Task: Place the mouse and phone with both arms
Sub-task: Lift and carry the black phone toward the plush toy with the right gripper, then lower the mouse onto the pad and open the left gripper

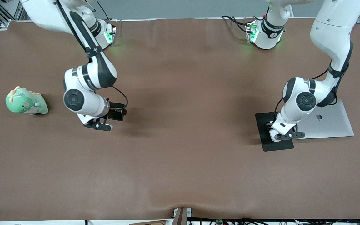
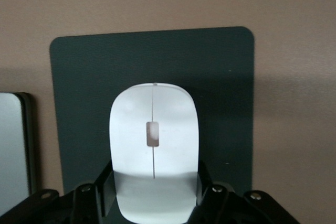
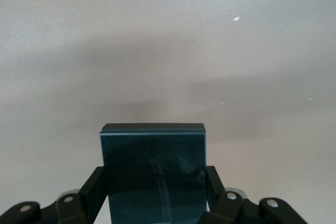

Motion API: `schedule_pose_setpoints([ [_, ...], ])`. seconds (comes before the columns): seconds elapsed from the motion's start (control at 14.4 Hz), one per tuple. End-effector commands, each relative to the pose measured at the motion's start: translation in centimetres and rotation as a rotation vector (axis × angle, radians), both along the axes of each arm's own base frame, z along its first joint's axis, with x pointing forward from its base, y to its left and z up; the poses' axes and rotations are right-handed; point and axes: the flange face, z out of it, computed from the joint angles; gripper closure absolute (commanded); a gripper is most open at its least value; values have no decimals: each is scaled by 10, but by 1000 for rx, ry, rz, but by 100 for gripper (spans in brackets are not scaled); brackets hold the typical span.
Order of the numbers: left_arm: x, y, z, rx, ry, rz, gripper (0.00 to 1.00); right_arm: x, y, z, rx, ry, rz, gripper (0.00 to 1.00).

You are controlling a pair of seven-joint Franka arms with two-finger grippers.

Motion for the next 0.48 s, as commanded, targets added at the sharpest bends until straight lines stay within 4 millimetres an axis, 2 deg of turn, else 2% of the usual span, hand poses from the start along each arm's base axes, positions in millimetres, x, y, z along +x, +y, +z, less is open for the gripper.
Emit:
schedule_pose_setpoints([
  [0.0, 3, 3, -4, 8, -8, -24, 80, -12, -30, 11, 6, -3, 14, 100],
  [0.07, 3, 4, -4, 8, -9, -23, 68, -16, -41, 10, 9, 1, 21, 100],
  [0.14, 5, 2, -3, 7, -12, -24, 49, -19, -50, 8, 12, 5, 29, 100],
  [0.21, 6, 1, -1, 7, -15, -25, 6, -19, -66, 7, 15, 9, 26, 100],
  [0.28, 10, -1, 4, 5, -28, -24, 0, -20, -83, 9, 22, 7, 28, 100],
  [0.42, 30, -3, 29, 3, -81, -12, 0, -25, -109, 7, 37, 8, 47, 100],
])
